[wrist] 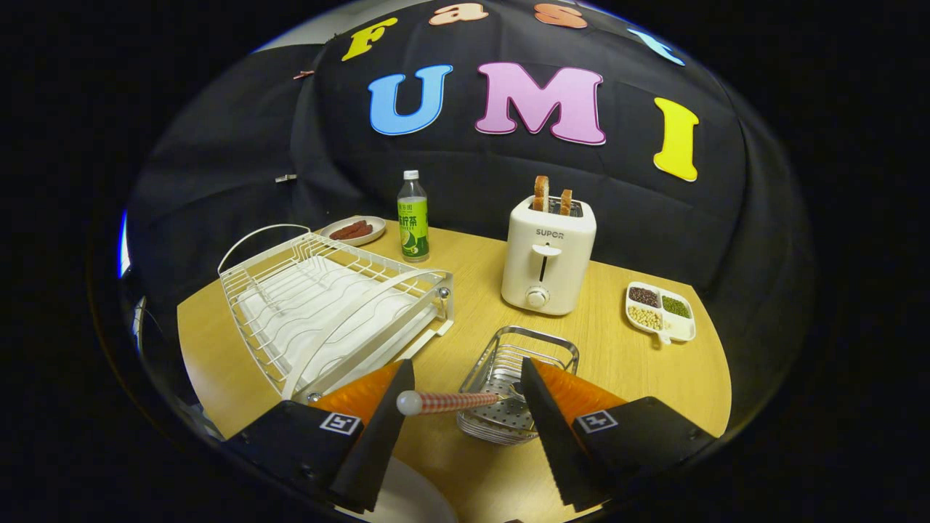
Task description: Take the plate from the dish rack, then take the spoon from the basket and place it into the plate.
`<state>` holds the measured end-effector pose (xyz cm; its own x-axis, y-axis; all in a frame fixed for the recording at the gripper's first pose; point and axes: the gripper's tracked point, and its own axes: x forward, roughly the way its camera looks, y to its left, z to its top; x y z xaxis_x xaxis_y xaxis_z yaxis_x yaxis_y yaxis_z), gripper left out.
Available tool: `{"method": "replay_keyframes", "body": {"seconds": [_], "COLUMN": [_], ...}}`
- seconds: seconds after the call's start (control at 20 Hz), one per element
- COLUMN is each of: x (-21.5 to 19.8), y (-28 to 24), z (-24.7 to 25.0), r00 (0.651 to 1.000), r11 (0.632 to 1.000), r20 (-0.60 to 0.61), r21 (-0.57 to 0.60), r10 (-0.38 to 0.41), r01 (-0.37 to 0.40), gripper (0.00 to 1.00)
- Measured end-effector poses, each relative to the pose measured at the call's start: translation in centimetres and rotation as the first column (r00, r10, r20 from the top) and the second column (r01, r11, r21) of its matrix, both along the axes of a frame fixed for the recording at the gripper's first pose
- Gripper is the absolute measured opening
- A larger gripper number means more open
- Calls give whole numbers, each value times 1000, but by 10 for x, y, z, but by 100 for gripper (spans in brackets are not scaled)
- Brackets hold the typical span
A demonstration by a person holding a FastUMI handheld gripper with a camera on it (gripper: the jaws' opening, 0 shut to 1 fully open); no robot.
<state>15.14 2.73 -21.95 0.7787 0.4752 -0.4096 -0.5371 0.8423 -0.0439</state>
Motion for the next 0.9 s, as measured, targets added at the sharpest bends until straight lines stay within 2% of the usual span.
{"method": "replay_keyframes", "body": {"seconds": [0.05, 0.15, 0.25, 0.45, 0.5, 0.6, 0.65, 0.7, 0.75, 0.85, 0.9], "x": [0, 0, 3, 7, 10, 19, 23, 26, 33, 34, 32], "y": [3, 4, 3, 4, 4, -4, -9, -12, -19, -24, -27], "z": [0, 1, 4, -1, 2, 9, 13, 16, 19, 24, 23], "r00": [1000, 1000, 998, 998, 998, 997, 996, 995, 992, 994, 994], "r11": [1000, 1000, 999, 998, 998, 998, 998, 998, 996, 997, 997], "r20": [-2, 11, 54, 41, 47, 72, 84, 99, 121, 109, 100], "r21": [9, 3, -23, -45, -42, -55, -59, -67, -77, -65, -58], "r10": [7, 18, 26, 40, 40, 12, -1, -15, -34, -32, -38], "r01": [-7, -18, -25, -38, -38, -8, 6, 21, 43, 39, 44], "gripper": [81, 69, 62, 46, 47, 40, 33, 31, 25, 16, 16]}}
